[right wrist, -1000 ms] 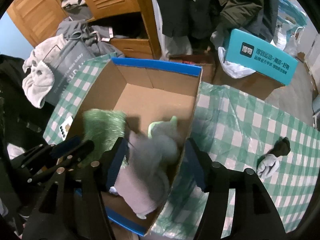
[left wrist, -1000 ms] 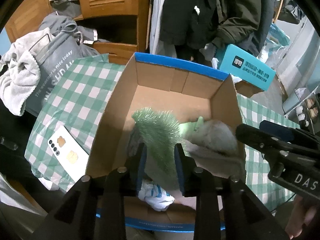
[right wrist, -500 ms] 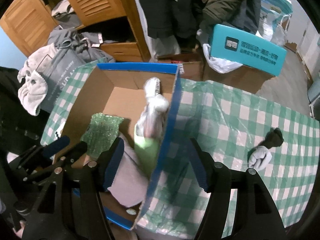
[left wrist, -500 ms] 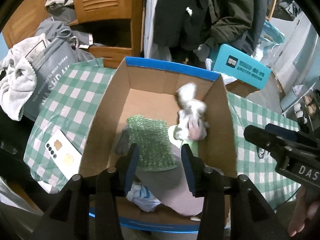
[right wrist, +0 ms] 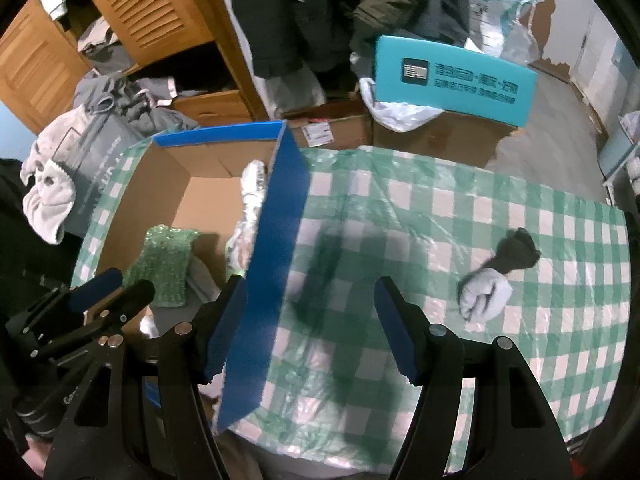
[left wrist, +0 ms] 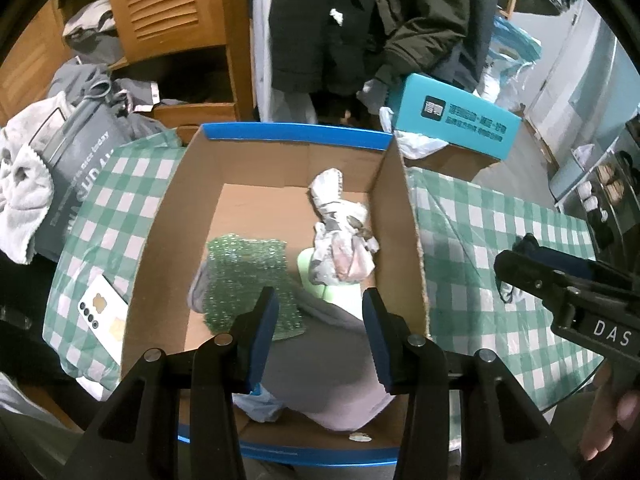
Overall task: Organize soft objects
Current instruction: 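Withdraw both tools from the box toward the black-and-grey sock pair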
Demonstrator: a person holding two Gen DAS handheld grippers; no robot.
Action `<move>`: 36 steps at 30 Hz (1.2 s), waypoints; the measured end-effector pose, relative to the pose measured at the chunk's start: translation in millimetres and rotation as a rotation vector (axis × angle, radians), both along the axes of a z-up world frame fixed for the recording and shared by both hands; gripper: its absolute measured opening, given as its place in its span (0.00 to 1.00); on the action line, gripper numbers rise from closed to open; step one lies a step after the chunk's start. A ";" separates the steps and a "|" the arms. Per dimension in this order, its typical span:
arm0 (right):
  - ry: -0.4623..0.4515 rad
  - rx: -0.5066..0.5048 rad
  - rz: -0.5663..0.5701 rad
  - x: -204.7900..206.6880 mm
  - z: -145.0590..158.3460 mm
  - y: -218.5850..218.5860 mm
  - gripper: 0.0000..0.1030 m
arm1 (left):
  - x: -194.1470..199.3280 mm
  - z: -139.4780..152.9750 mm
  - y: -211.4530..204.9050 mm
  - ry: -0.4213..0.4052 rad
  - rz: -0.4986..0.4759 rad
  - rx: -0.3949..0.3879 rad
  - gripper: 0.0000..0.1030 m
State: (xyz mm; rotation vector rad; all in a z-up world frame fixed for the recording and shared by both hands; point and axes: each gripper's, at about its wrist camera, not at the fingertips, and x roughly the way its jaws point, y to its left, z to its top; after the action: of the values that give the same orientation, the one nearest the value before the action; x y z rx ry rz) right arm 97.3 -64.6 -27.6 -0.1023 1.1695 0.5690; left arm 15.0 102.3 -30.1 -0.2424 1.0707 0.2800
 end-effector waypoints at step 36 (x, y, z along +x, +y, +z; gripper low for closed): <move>0.057 -0.017 -0.235 31.4 -23.9 -148.0 0.69 | 45.2 -1.8 -119.0 0.026 -0.222 0.091 0.55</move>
State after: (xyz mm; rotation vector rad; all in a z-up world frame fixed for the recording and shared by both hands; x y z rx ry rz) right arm 128.7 -212.6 -51.5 0.0366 1.2220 0.3561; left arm 60.2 -16.7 -31.9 -0.0378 1.0976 0.1320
